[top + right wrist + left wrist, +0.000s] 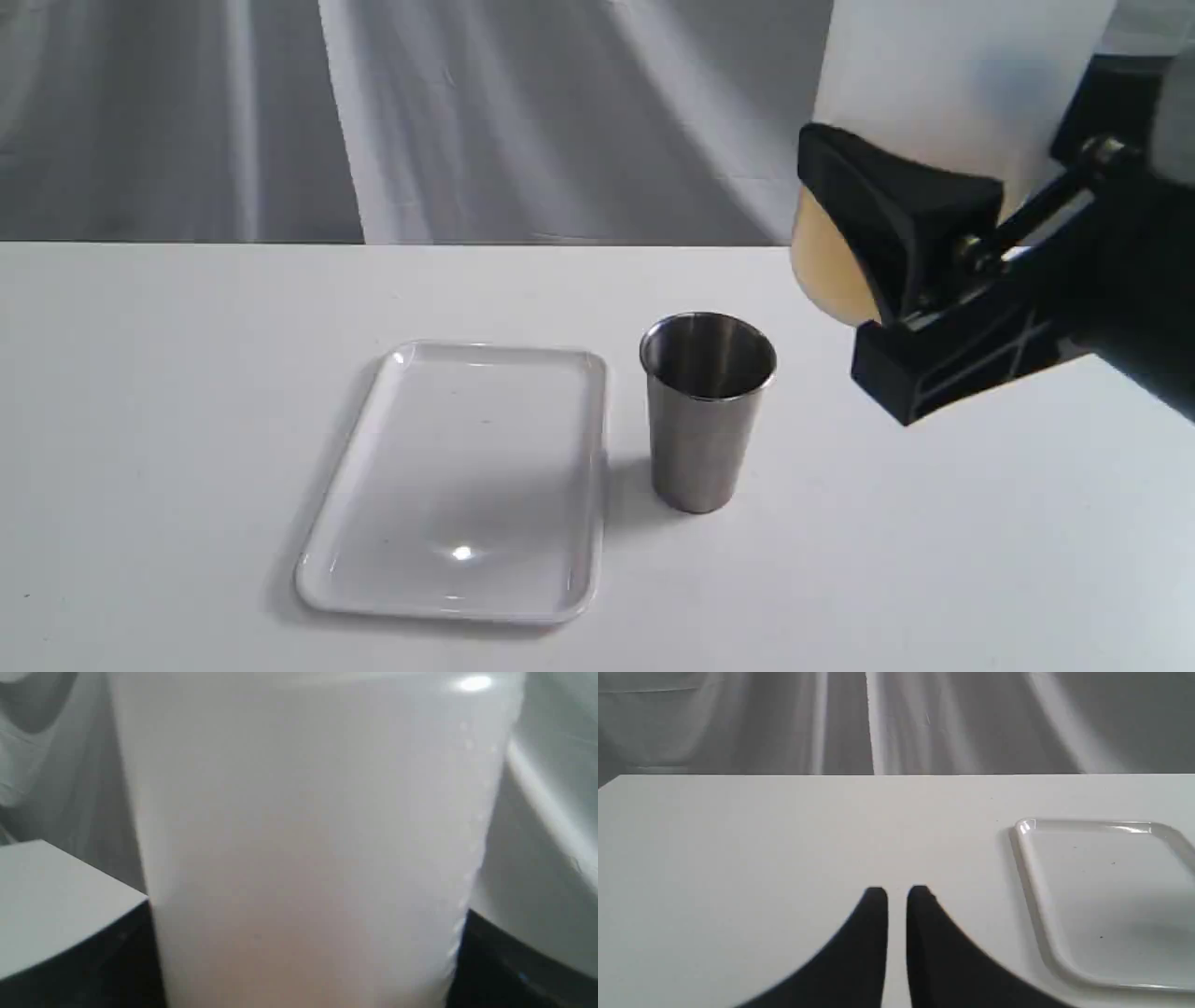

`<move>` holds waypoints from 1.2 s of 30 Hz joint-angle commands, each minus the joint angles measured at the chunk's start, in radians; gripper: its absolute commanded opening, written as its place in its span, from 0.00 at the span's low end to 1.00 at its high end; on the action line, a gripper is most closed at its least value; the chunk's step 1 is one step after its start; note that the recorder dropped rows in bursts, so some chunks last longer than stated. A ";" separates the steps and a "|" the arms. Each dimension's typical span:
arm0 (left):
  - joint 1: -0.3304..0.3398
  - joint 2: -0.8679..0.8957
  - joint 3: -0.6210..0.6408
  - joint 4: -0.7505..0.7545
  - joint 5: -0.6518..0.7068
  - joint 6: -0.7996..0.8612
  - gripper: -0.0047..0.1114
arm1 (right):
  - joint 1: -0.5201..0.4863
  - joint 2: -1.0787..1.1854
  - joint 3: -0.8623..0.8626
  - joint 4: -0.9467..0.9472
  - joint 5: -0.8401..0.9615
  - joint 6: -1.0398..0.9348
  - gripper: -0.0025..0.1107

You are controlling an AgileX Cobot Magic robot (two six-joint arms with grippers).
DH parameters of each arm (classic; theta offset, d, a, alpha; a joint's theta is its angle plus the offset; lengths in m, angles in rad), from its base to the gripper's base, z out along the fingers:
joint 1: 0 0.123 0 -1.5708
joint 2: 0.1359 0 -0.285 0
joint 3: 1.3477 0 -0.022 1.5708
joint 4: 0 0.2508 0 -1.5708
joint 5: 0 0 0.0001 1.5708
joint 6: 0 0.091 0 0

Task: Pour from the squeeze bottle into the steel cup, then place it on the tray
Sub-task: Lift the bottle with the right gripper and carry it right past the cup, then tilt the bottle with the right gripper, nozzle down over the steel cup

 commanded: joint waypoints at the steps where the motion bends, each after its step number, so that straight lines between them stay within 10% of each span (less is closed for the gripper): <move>1: -0.002 -0.003 0.004 0.000 -0.007 -0.001 0.11 | -0.015 -0.038 0.000 -0.193 0.047 0.178 0.02; 14: -0.002 -0.003 0.004 0.000 -0.007 -0.005 0.11 | -0.307 -0.047 0.000 -1.396 0.355 1.492 0.02; 36: -0.002 -0.003 0.004 0.000 -0.007 -0.004 0.11 | -0.384 0.316 -0.220 -1.942 0.909 1.684 0.02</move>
